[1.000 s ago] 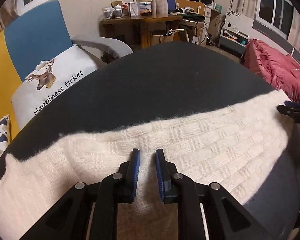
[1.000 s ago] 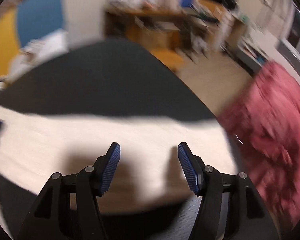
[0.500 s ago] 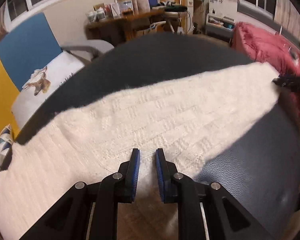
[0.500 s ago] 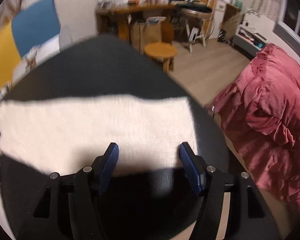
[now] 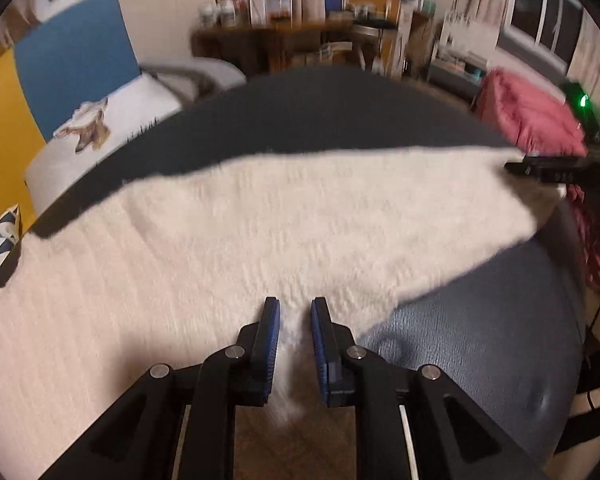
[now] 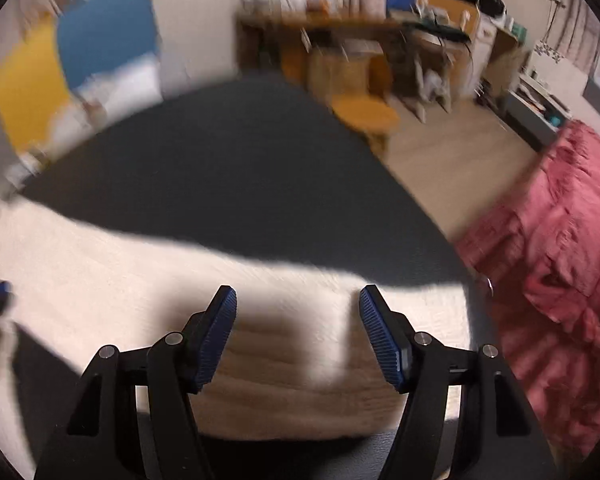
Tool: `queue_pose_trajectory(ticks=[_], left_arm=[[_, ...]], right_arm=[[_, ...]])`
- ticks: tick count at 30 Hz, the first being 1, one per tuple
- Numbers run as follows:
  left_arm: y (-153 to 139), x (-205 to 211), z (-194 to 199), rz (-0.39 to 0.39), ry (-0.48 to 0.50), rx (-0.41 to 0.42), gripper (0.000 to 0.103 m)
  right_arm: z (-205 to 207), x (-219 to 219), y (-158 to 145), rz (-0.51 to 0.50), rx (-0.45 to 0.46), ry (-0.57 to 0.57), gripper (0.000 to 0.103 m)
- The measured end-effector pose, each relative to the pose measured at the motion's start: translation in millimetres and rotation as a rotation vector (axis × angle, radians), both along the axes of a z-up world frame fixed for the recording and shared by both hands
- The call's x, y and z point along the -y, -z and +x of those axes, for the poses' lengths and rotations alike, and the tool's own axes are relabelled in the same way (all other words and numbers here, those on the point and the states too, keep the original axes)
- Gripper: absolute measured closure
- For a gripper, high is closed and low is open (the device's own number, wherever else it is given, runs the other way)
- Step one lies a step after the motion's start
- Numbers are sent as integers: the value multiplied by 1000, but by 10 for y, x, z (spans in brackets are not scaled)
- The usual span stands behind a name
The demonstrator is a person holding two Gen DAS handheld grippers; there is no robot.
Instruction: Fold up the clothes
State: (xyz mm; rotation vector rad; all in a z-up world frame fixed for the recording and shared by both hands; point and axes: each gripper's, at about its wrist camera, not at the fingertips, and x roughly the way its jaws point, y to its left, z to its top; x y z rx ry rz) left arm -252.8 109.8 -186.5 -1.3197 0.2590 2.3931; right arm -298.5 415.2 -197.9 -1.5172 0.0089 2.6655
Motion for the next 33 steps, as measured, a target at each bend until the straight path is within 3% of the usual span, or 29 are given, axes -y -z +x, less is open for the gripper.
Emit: queue_pose_trajectory(ticks=[4,7,10,14,17,19,23,26,28,32,33], left_arm=[[-207,332,35,170,-99,17,88],[-307,673,214,211,-168,-12,88],[-275,873,394,177,-207,-17,88],[-84,984,570,118,-237,9,88],[3,970,675,89,-231,1,87],[-33,990,680,114,-242,13,88],[-153,1060,759,198,-232,2,87],[-154,1024,830,182,-193,-5,87],[-100,1021,868,171,-186,8,87],[8,1045,989,157,-172,4,87],[-3,1068,997,170,-171,8,87]], right_arm=[[26,-53,-27,-31,-19,41,34],[128,139,-209,-52,-75,22,32],[301,672,-383,-147,-130,-139,32],[391,1477,-347,-126,-103,-303,32],[304,1760,-112,-52,-31,-301,32],[316,1857,2,-3,-27,-298,31],[275,1856,-133,-50,-32,-258,31],[319,2081,-390,-102,-109,-336,29],[287,2384,-437,-82,-119,-429,29],[129,2815,-99,73,-8,-500,30],[119,2769,-62,62,-14,-491,29]])
